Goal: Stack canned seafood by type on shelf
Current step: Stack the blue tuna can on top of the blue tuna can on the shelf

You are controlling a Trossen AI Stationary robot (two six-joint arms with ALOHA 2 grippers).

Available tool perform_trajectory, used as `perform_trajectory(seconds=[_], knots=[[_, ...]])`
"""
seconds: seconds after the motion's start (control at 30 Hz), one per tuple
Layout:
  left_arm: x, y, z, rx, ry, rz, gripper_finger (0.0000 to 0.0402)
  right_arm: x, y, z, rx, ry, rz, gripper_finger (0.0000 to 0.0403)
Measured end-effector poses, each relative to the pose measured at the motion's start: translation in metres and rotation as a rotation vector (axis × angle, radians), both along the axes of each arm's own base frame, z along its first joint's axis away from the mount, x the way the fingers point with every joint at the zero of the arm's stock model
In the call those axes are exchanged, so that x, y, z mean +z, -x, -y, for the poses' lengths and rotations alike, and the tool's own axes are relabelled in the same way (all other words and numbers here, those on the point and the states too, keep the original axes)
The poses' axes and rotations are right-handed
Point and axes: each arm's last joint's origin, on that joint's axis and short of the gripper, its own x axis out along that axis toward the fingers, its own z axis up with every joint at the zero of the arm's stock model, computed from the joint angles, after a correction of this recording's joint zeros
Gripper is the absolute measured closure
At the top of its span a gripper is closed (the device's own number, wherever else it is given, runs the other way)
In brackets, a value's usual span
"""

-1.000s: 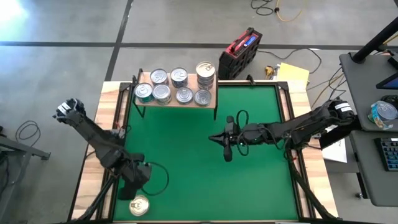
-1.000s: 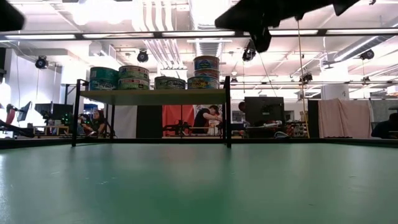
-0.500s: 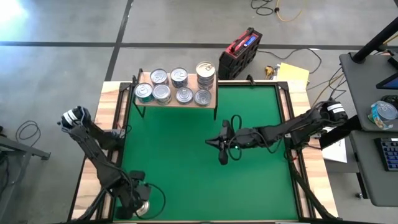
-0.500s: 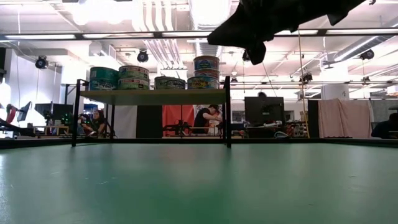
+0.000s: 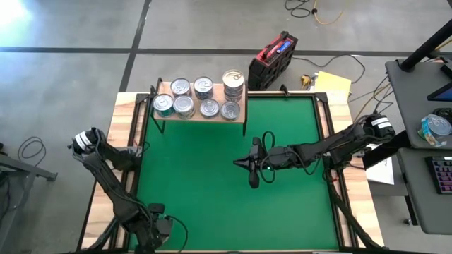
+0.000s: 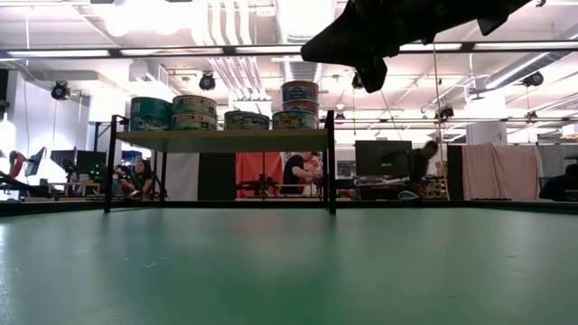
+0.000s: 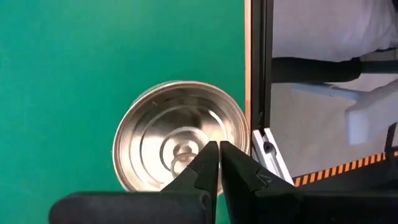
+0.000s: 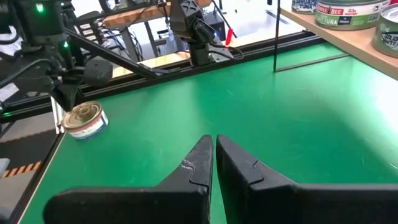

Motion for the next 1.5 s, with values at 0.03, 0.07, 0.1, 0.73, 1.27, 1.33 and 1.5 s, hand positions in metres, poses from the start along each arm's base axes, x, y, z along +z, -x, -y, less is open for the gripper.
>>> perform_trajectory(seconds=[0.03,0.07,0.1,0.73,1.27,1.33,1.5], knots=[[-0.002,0.000,0.001,0.001,-0.004,-0.001,0.0401,0.000,0.000,0.000,0.000,0.000,0.000,0.0390],[-0.004,-0.001,0.002,0.003,-0.014,-0.005,0.0401,0.000,0.000,0.000,0.000,0.000,0.000,0.0390],[-0.007,-0.001,0.002,0.003,-0.021,-0.010,0.0401,0.000,0.000,0.000,0.001,0.000,0.000,0.0390],[-0.016,-0.003,0.006,-0.009,-0.038,-0.010,0.0401,0.002,0.001,-0.010,0.031,0.000,0.022,0.0390],[-0.025,-0.008,0.007,-0.058,-0.119,0.061,0.0401,0.002,0.001,-0.010,0.036,0.008,0.021,0.0390],[-0.025,-0.010,0.004,-0.066,-0.177,0.123,0.0401,0.002,0.002,-0.010,0.038,0.015,0.020,0.0390],[-0.027,-0.021,-0.012,-0.059,-0.352,0.224,0.0401,0.001,0.002,-0.011,0.043,0.023,0.005,0.0390]])
